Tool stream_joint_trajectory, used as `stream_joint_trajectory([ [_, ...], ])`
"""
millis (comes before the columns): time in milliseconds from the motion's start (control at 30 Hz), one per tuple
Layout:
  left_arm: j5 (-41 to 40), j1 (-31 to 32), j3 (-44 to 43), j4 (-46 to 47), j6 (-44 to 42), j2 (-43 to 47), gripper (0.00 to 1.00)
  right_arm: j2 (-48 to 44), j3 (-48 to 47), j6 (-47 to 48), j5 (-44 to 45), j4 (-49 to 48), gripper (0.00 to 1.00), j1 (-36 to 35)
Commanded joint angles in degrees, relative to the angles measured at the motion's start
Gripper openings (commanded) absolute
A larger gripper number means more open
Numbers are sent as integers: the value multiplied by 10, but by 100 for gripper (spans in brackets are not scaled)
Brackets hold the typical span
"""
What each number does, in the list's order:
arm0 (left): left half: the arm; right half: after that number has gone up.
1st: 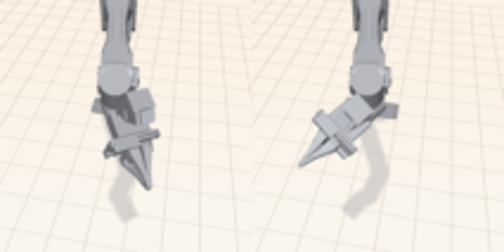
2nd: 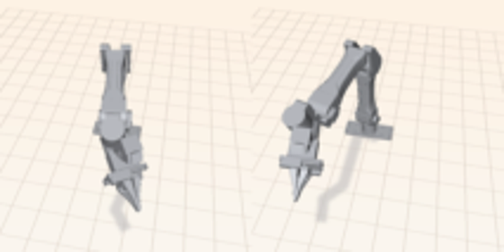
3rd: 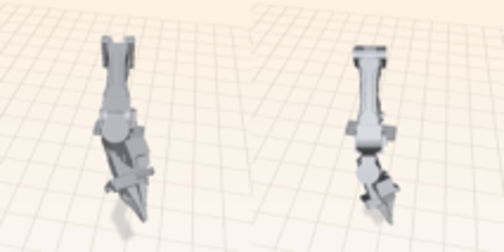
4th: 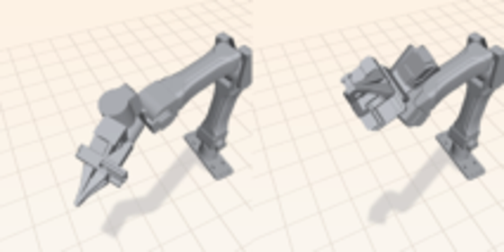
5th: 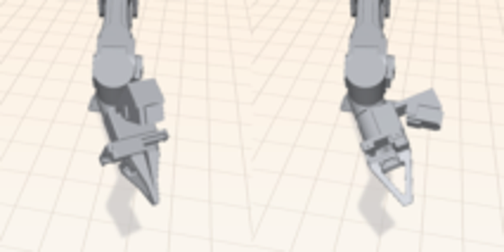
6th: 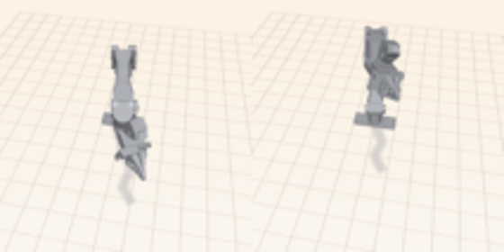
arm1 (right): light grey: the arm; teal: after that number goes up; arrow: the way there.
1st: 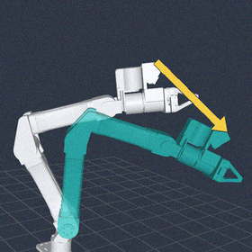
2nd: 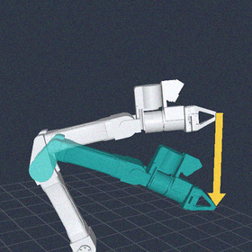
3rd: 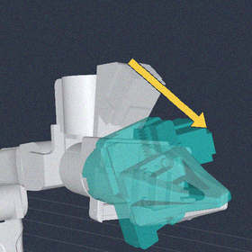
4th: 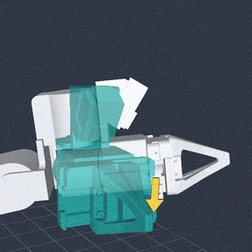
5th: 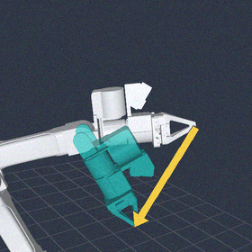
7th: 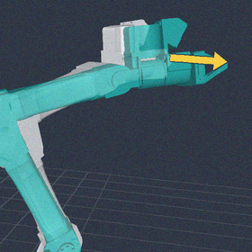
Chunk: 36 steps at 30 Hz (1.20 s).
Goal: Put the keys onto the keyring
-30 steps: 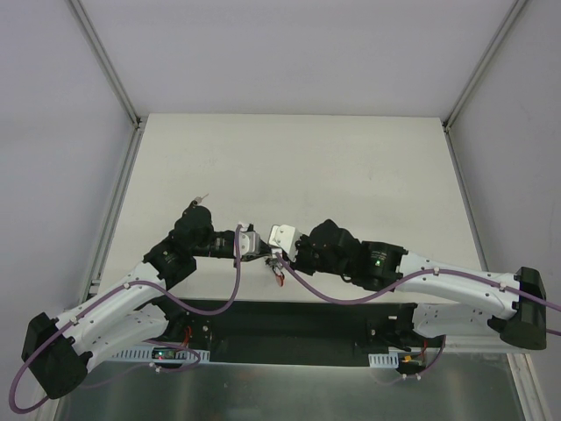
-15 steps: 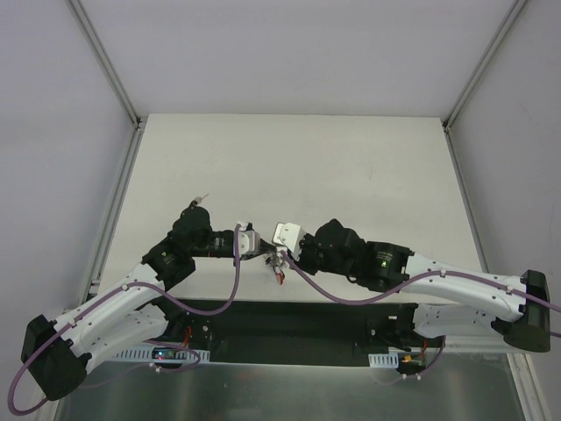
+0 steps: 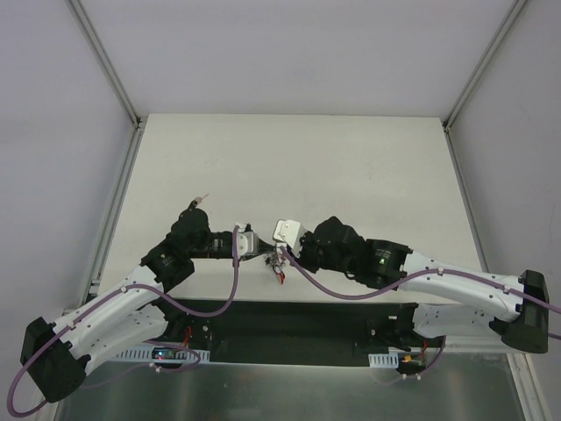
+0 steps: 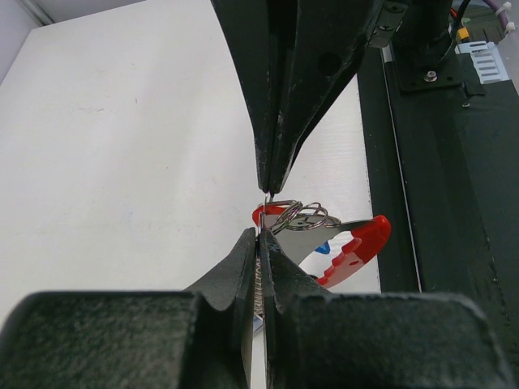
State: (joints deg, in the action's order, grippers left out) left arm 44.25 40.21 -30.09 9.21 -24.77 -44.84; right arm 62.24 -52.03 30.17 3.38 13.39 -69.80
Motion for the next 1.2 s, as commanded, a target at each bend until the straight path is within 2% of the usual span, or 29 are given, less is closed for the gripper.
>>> stream_joint_trajectory([
  [0, 17, 7, 0, 42, 1, 9, 0, 2, -9, -13, -10, -7, 1, 6],
  [300, 23, 7, -1, 42, 0, 2, 0, -1, -13, -13, -50, -16, 1, 7],
  [867, 33, 7, -1, 42, -2, 5, 0, 4, -17, -22, -6, -21, 1, 8],
  [1167, 37, 6, -2, 40, -4, 1, 0, 2, -16, -25, -14, -30, 1, 8],
])
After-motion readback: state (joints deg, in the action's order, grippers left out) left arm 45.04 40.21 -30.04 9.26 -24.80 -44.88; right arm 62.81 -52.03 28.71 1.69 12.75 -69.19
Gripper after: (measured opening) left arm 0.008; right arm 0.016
